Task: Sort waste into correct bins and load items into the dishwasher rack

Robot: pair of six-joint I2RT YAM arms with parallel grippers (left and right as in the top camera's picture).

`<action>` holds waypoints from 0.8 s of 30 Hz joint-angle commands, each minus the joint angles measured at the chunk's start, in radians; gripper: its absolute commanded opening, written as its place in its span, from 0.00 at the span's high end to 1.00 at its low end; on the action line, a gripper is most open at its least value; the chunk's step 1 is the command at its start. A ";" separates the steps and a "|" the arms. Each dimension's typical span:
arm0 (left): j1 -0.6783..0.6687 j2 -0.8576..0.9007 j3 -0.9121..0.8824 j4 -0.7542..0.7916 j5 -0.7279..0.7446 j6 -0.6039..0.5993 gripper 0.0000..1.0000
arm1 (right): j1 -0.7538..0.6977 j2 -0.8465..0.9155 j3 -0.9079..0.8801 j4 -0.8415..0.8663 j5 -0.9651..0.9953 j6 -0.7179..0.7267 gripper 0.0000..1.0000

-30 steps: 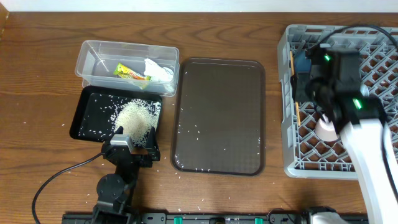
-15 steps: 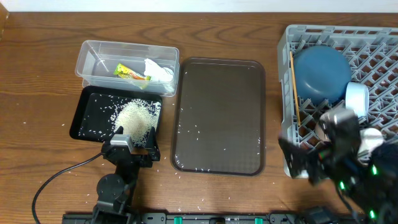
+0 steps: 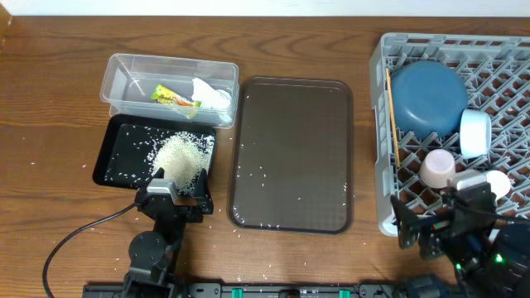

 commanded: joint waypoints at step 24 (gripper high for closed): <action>-0.002 -0.006 -0.030 -0.021 -0.005 -0.008 0.06 | -0.280 -0.472 -0.893 0.606 -0.080 0.042 0.01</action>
